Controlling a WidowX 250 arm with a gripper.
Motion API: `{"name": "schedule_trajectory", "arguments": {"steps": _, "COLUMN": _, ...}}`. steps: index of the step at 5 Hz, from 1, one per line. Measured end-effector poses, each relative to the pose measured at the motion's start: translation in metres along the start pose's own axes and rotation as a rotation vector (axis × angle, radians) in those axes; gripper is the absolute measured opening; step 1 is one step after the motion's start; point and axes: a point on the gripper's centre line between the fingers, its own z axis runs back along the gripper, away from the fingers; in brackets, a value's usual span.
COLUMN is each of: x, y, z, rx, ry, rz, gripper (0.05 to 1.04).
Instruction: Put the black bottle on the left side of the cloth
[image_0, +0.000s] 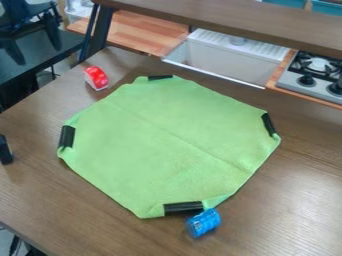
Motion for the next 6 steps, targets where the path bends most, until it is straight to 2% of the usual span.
{"name": "schedule_trajectory", "arguments": {"steps": 1, "x": -0.004, "y": 0.029, "z": 0.005, "rx": 0.004, "ry": -0.070, "rz": -0.039, "gripper": 1.000}}
{"name": "schedule_trajectory", "arguments": {"steps": 3, "x": -0.022, "y": 0.073, "z": 0.004, "rx": 0.009, "ry": -0.131, "rz": -0.132, "gripper": 1.000}}
{"name": "schedule_trajectory", "arguments": {"steps": 4, "x": -0.031, "y": 0.091, "z": -0.004, "rx": 0.030, "ry": -0.128, "rz": -0.131, "gripper": 1.000}}
{"name": "schedule_trajectory", "arguments": {"steps": 5, "x": -0.047, "y": 0.102, "z": -0.016, "rx": 0.069, "ry": -0.094, "rz": -0.129, "gripper": 1.000}}
{"name": "schedule_trajectory", "arguments": {"steps": 6, "x": -0.064, "y": 0.113, "z": -0.032, "rx": 0.120, "ry": -0.099, "rz": -0.130, "gripper": 1.000}}
